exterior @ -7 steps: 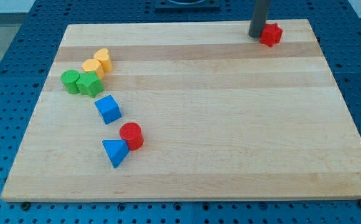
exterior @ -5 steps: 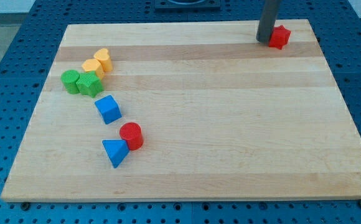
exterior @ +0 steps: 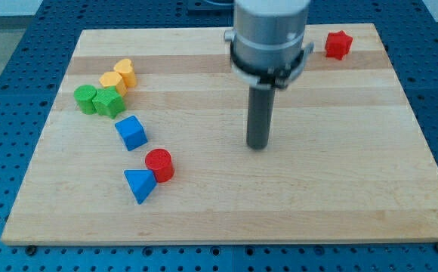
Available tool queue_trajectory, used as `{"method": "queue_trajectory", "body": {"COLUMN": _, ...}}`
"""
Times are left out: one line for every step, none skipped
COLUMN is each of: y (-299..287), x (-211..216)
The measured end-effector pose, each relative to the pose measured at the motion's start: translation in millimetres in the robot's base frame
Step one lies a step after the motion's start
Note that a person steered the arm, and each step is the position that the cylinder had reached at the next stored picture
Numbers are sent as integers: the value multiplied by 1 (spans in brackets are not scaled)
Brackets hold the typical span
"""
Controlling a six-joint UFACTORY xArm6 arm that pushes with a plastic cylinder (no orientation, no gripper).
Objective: Slide the blue cube parallel to the right of the yellow heart
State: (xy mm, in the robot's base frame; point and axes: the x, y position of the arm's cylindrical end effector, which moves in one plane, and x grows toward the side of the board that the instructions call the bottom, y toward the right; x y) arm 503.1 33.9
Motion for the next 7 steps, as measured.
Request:
{"method": "queue_trajectory", "body": {"y": -25, "x": 52}}
{"method": "queue_trajectory", "body": {"y": -70, "x": 89}}
{"method": "queue_trajectory", "body": {"y": -126, "x": 108}}
{"method": "queue_trajectory", "body": {"y": -170, "x": 116}}
{"method": "queue_trajectory", "body": {"y": -201, "x": 107}}
{"method": "queue_trajectory", "body": {"y": -207, "x": 17}}
{"method": "queue_trajectory", "body": {"y": -207, "x": -11}}
